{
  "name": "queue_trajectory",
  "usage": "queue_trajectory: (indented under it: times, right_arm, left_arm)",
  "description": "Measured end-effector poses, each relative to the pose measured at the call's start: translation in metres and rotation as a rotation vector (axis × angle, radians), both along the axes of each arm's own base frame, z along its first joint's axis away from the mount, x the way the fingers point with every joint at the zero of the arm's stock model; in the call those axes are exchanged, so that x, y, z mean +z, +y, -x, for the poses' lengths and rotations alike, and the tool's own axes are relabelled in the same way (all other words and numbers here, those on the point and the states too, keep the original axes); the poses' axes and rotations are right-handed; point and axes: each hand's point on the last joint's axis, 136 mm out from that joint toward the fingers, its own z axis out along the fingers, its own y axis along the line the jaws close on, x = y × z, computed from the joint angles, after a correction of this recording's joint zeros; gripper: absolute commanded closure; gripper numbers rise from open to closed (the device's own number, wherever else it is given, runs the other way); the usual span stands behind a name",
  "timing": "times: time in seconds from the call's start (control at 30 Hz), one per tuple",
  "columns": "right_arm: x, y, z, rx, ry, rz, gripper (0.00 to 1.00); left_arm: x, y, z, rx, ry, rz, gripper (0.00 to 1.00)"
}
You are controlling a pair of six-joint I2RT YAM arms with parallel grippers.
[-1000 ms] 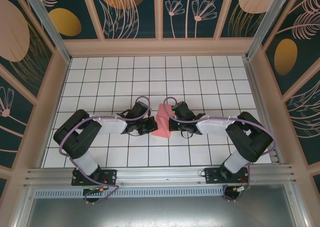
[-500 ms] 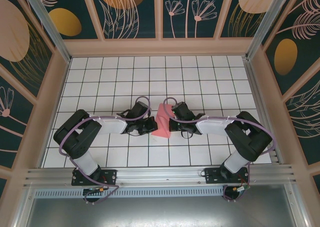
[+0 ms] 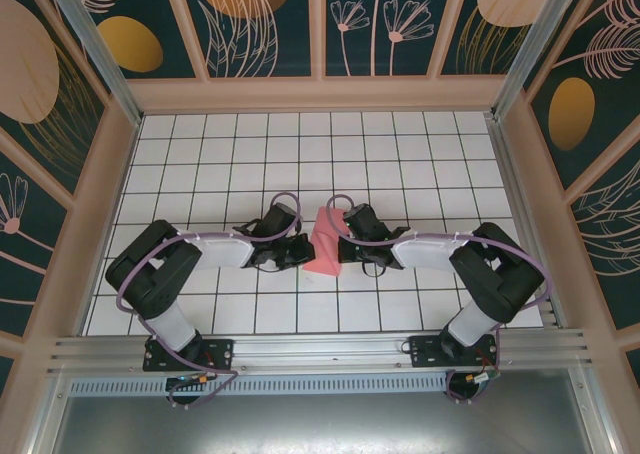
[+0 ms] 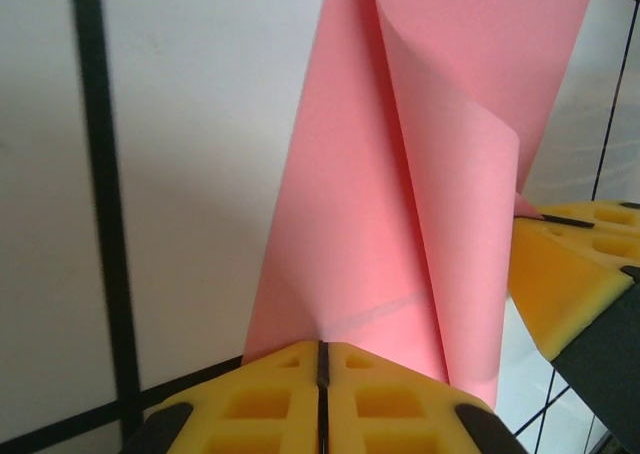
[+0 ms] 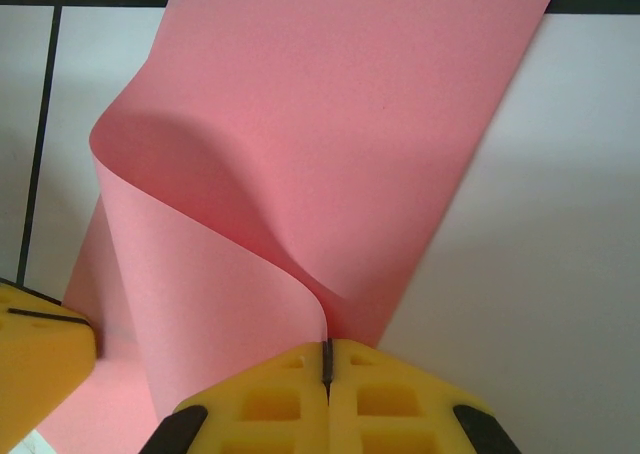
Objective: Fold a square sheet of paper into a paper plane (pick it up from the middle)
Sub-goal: Fold the triangle a second time at the center of the table.
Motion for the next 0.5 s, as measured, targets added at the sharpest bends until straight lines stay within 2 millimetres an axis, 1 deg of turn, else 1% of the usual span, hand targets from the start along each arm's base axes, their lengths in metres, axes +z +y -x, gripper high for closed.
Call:
queue_trajectory:
  times: [0.07,0.1,0.23,0.3,0.33,0.4,0.5]
  right_arm:
    - [0.0,0.0,0.0,0.0,0.0,0.0,1.0]
    - [0.0,0.0,0.0,0.0,0.0,0.0,1.0]
    - [0.0,0.0,0.0,0.0,0.001,0.001,1.0]
    - [0.0,0.0,0.0,0.0,0.0,0.001,1.0]
    - [0.0,0.0,0.0,0.0,0.0,0.001,1.0]
    - [-0.001,0.0,0.0,0.0,0.001,0.001,1.0]
    - [-0.001,0.0,0.0,0.0,0.0,0.001,1.0]
  left_arm:
    - [0.011,0.0,-0.003,0.005,-0.03,0.009,0.99]
    - [0.02,-0.001,-0.006,0.007,-0.054,0.018,1.0]
    - [0.057,-0.01,-0.02,0.025,-0.147,0.101,1.0]
    - [0.068,-0.017,-0.027,0.032,-0.174,0.137,1.0]
    - [0.07,-0.02,-0.03,0.038,-0.18,0.153,1.0]
    - [0.069,-0.024,-0.034,0.049,-0.178,0.171,1.0]
    - [0.061,-0.028,-0.037,0.065,-0.157,0.184,1.0]
